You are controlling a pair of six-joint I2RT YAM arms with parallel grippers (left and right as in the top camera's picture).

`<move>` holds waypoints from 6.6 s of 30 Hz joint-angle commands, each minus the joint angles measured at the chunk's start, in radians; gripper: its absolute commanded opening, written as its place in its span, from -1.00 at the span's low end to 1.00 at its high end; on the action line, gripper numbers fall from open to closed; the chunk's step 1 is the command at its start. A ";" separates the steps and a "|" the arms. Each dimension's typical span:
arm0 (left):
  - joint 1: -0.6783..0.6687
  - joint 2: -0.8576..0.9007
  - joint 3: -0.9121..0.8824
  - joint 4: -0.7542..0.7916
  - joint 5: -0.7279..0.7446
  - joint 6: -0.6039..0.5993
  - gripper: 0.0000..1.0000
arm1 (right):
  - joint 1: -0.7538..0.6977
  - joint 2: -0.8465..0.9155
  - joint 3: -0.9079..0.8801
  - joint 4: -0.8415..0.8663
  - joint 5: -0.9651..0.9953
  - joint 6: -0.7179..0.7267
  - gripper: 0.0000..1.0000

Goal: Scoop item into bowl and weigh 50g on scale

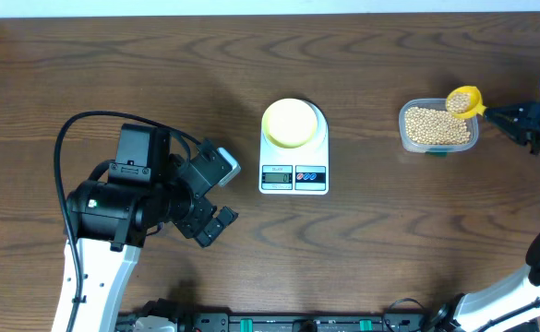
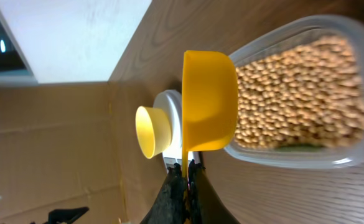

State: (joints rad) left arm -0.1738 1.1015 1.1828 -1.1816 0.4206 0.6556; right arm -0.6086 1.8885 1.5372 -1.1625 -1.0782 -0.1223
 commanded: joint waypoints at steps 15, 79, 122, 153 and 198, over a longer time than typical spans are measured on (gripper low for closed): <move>0.004 -0.005 0.013 -0.003 0.016 0.010 1.00 | 0.346 0.002 0.011 0.075 -0.058 0.057 -0.97; 0.004 -0.005 0.013 -0.003 0.016 0.010 0.99 | 1.069 -0.057 0.068 0.413 0.885 -0.097 -0.98; 0.004 -0.005 0.013 -0.003 0.016 0.010 1.00 | 0.946 -0.278 0.152 0.253 1.115 -0.075 -0.98; 0.004 -0.005 0.013 -0.003 0.016 0.010 0.99 | 0.596 -0.265 -0.149 0.259 1.257 0.204 -0.98; 0.004 -0.005 0.013 -0.003 0.016 0.010 1.00 | 0.593 -0.265 -0.371 0.466 1.015 0.252 -0.98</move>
State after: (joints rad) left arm -0.1738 1.1015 1.1828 -1.1812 0.4206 0.6552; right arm -0.0082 1.6234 1.1755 -0.6941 -0.0170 0.0826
